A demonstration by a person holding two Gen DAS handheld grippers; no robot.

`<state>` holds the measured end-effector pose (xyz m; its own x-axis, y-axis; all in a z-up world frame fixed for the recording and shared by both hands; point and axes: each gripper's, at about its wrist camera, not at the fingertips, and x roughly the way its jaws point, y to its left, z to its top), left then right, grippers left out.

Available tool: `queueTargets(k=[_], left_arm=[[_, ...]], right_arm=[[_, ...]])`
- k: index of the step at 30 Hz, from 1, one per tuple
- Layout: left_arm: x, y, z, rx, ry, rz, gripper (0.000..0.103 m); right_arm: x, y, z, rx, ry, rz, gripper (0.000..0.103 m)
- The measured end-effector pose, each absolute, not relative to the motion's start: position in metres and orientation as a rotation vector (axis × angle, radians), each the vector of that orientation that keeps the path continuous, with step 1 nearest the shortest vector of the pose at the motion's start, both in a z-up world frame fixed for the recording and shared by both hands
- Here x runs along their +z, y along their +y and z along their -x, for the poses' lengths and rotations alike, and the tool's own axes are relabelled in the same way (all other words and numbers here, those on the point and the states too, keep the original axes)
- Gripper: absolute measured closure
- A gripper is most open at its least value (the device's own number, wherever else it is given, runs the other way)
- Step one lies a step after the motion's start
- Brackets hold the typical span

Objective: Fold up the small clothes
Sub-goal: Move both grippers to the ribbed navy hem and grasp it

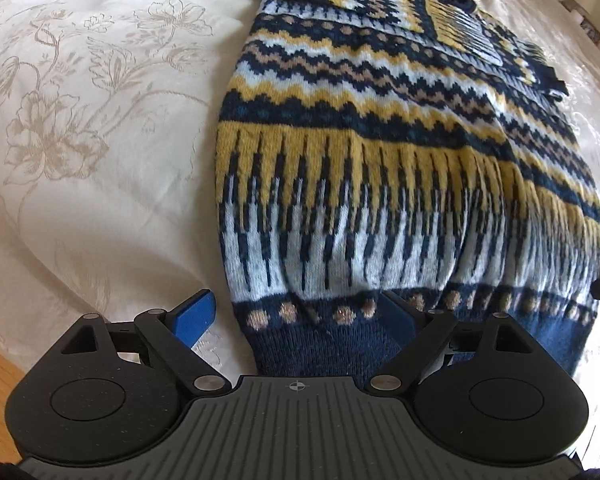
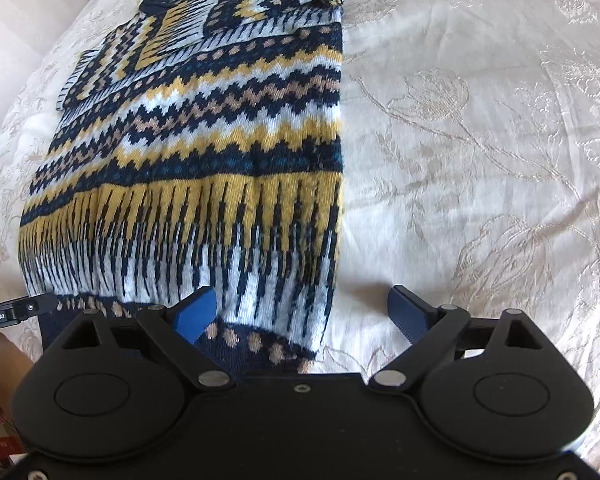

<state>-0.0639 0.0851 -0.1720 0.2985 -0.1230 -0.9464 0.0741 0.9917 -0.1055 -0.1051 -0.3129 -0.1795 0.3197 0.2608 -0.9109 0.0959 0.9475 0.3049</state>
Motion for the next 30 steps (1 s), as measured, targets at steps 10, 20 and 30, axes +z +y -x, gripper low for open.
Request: queueTargets(k=[10,20,30], left_arm=[[-0.175,0.074,0.082,-0.133,1.213,0.061,0.015],[-0.179,0.08,0.085,-0.139,1.205,0.07,0.015],[-0.191,0.083,0.071,-0.168,1.228,0.069,0.015]], right_arm=[[-0.19,-0.313,0.128,0.252,1.278,-0.315,0.008],[-0.197,-0.312,0.143,0.292,1.271,-0.359,0.004],[-0.205,-0.302,0.142,0.31,1.264,-0.343,0.0]])
